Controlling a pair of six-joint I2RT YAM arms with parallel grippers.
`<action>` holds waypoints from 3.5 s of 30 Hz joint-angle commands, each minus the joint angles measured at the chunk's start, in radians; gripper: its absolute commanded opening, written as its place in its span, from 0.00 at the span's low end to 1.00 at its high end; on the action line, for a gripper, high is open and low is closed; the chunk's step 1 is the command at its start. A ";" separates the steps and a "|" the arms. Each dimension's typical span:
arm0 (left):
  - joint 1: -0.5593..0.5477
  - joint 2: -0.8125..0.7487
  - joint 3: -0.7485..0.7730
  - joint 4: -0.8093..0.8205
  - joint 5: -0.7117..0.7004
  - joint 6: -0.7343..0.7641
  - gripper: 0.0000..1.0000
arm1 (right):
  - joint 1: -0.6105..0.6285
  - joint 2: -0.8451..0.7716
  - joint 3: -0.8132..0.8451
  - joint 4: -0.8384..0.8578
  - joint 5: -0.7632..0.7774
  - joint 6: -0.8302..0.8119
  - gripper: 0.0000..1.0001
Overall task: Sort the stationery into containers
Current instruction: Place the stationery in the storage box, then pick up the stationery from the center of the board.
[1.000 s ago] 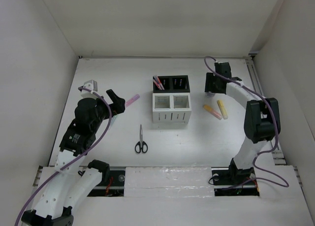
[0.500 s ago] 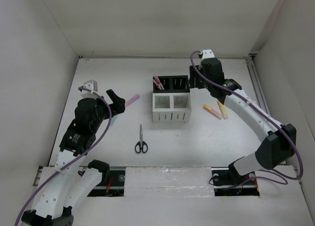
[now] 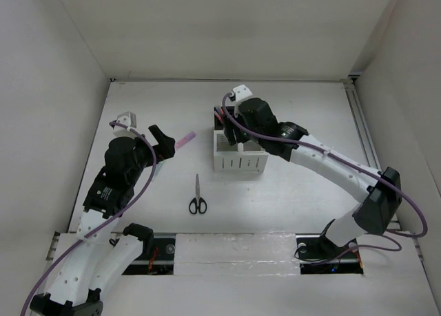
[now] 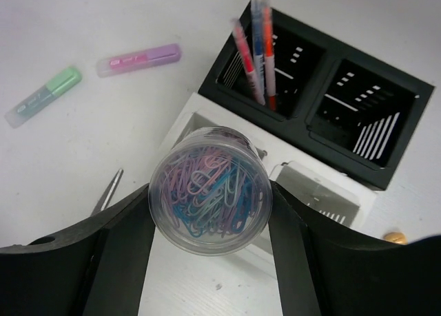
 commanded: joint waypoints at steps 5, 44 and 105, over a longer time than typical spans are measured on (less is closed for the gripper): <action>-0.004 0.000 0.024 0.017 -0.008 -0.004 1.00 | 0.039 0.060 0.037 0.045 0.011 -0.011 0.00; -0.004 0.000 0.024 0.017 0.001 -0.004 1.00 | 0.039 0.189 -0.006 0.073 0.011 -0.013 0.14; -0.004 -0.050 0.015 0.026 0.038 0.005 1.00 | -0.849 0.155 -0.349 0.091 -0.145 0.113 0.77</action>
